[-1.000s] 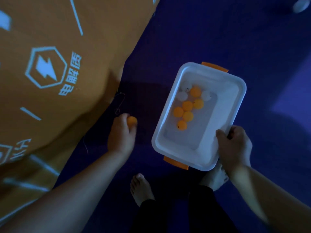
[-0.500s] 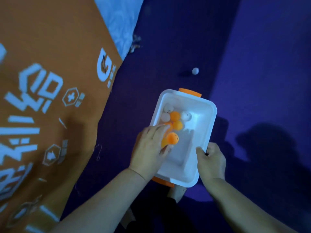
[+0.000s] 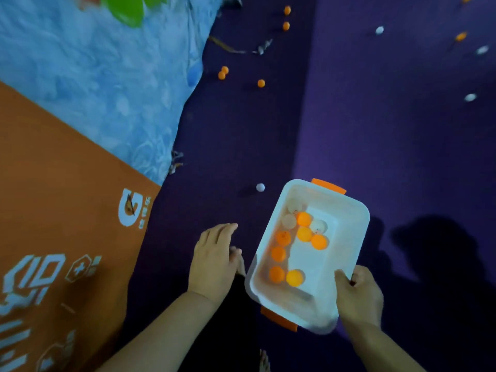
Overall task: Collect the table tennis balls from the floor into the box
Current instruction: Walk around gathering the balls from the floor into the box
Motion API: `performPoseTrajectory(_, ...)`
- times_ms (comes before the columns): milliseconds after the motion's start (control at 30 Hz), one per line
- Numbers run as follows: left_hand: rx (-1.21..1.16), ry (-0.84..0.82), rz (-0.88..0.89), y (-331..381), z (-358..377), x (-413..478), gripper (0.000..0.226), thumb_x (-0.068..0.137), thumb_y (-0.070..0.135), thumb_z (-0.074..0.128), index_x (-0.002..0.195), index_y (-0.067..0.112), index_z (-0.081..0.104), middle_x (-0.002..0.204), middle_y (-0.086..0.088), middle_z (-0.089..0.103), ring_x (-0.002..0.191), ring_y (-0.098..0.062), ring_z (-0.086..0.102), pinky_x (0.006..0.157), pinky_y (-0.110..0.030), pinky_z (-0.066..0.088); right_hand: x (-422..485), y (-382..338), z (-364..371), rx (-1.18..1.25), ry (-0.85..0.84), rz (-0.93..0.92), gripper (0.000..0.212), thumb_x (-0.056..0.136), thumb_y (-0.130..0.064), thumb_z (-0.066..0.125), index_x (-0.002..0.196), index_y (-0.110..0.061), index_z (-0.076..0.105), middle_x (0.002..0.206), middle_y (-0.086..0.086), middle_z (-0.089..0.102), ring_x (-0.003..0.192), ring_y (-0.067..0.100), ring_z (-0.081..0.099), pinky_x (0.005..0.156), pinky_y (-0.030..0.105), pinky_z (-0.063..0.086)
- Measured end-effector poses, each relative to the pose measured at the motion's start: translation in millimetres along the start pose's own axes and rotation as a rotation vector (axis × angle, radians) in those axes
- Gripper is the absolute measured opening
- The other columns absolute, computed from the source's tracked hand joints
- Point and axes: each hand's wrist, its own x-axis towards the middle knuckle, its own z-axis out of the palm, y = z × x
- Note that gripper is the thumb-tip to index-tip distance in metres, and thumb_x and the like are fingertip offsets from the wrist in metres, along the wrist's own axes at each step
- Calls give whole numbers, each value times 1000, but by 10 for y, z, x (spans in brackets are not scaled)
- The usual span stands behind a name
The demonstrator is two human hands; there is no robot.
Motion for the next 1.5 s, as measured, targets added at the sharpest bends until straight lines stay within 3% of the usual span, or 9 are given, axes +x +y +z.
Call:
performPoseTrajectory(300,62,-235,-96,-81,571,1452,47,93,19,56,138,21,43,138,4,45,128,-14,37,103,-27,35,1180,-427,291,-81,97,143,12,87,-21,56,79,-14,51,73,6,54,67,24,51,62,37,42)
performPoseTrajectory(633,129,-412,-160,-109,1417,2591,45,95,21,53,138,23,41,136,6,45,128,-13,36,96,-27,44,2355,-621,710,-28,101,207,17,89,-21,55,77,-11,50,72,6,54,67,24,53,69,45,49)
performPoseTrajectory(833,139,-418,-301,-248,1997,3005,43,94,22,55,135,24,46,132,4,47,124,-15,39,90,-29,44,3130,-610,1044,-37,61,223,15,89,-23,57,80,-12,51,75,4,55,73,26,56,74,50,52)
performPoseTrajectory(1033,121,-417,-424,-437,2781,3485,42,94,22,54,135,26,46,134,0,45,126,-20,40,87,-34,44,3878,-473,1396,-38,-31,206,4,88,-19,56,85,-18,54,78,-1,56,71,18,55,69,41,50)
performPoseTrajectory(1167,97,-355,-369,-597,3211,3665,39,91,17,56,130,22,51,129,-4,47,119,-23,45,80,-33,41,4251,-349,1497,-84,-82,149,13,87,-20,56,77,-24,51,79,0,58,73,21,56,69,42,51)
performPoseTrajectory(1267,55,-330,-462,-698,3442,3776,36,90,16,58,125,23,52,127,-2,47,105,-18,50,74,-29,36,4486,-289,1502,-112,-98,111,14,88,-21,56,76,-24,49,79,0,58,74,22,56,68,41,50)
performPoseTrajectory(1333,55,-379,-472,-776,3588,3826,34,89,14,57,122,23,54,125,-2,47,95,-11,45,75,-27,36,4627,-248,1494,-127,-97,86,15,89,-20,56,76,-24,48,79,-1,57,73,21,56,65,38,49)
performPoseTrajectory(1433,114,-447,-454,-847,3690,3861,23,89,10,51,110,14,59,118,-8,51,87,-14,45,68,-28,37,4756,-210,1480,-121,-81,76,16,89,-19,56,76,-25,48,79,-1,57,73,19,55,63,35,48)
performPoseTrajectory(1500,164,-499,-439,-830,3662,3878,26,88,5,51,112,10,59,118,-10,51,97,-21,47,73,-29,38,4793,-217,1462,-111,-72,89,16,89,-20,56,76,-26,48,79,-2,57,73,19,55,64,36,49)
